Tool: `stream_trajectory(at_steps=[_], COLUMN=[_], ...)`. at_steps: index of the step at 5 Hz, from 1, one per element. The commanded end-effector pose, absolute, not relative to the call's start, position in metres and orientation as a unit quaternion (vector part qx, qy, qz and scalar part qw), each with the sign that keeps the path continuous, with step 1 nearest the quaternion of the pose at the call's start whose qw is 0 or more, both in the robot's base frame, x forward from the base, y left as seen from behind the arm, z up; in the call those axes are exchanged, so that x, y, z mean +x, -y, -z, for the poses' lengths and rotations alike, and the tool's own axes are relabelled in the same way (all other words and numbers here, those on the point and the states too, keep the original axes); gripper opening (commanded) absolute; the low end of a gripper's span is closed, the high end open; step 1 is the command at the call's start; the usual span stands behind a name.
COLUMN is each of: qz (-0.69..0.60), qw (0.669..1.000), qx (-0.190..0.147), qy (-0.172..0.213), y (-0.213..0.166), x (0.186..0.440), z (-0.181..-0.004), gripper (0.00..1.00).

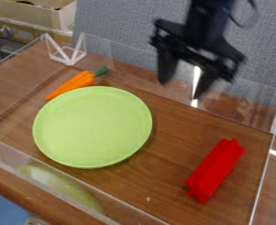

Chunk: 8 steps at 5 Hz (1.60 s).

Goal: Put the red object on the right side

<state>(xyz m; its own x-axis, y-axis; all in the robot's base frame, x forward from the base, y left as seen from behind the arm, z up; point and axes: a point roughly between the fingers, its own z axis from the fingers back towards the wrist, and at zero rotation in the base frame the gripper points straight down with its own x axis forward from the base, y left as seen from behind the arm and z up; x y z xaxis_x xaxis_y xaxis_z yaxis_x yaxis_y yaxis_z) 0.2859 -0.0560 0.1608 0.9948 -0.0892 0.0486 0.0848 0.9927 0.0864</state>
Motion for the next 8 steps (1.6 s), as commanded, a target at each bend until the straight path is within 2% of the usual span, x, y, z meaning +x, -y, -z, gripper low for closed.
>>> stream_trajectory(at_steps=[1,3,5,7,8], qz=[0.01,-0.042,-0.09,-0.127,-0.097], qw=[0.998,0.998,0.995,0.991,0.995], qx=[0.017,0.019,0.021,0.025,0.026], qy=[0.063,0.048,0.031,0.01,0.003], y=[0.056,0.051,0.048,0.028,0.018], x=[0.293,0.302,0.315,0.321,0.33], z=[-0.167,-0.147,-0.136,-0.134,-0.127], gripper=[1.0,1.0,1.0,1.0,1.0])
